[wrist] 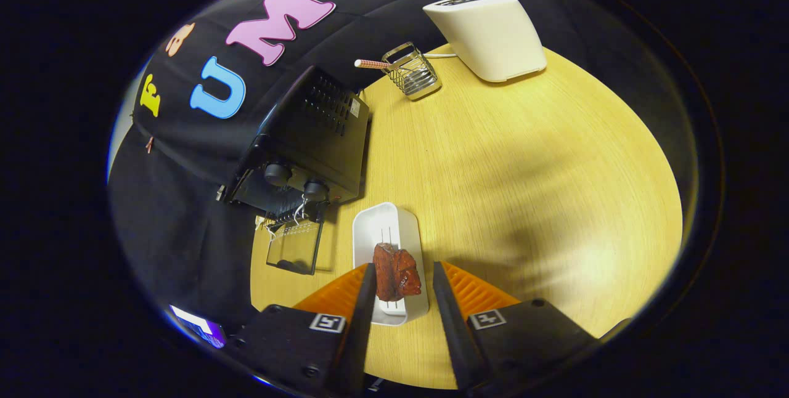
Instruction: Open the toaster oven, put the food inside, and close the toaster oven door.
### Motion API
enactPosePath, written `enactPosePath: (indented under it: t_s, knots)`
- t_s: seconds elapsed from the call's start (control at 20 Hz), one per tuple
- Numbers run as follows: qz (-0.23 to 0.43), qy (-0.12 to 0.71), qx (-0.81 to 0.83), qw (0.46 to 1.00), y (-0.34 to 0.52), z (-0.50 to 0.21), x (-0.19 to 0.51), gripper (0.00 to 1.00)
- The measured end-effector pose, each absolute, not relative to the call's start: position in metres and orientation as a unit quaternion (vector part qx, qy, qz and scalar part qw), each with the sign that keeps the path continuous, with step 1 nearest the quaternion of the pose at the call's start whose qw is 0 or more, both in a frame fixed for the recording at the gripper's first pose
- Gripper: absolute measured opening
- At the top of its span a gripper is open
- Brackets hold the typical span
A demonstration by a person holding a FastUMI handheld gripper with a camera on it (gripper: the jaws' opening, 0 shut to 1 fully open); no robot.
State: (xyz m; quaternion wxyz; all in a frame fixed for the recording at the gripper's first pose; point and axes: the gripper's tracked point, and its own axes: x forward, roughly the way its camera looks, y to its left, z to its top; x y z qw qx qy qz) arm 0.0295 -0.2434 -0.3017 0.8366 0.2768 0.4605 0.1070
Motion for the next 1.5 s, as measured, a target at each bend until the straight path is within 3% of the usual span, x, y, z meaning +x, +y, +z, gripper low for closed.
enactPosePath:
  t_s: [0.05,0.2,0.3,0.5,1.15,1.5]
  knots:
    - [0.112,0.462,0.280,0.834,-0.240,-0.303,0.030,0.52]
    - [0.118,0.472,0.277,0.829,-0.231,-0.310,0.030,0.49]
    - [0.120,0.479,0.290,0.820,-0.229,-0.310,0.029,0.26]
    - [0.129,0.477,0.303,0.815,-0.227,-0.305,0.029,0.17]
    - [0.105,0.437,0.293,0.844,-0.245,-0.254,0.029,0.14]
    - [0.075,0.397,0.332,0.852,-0.205,-0.202,0.012,0.14]
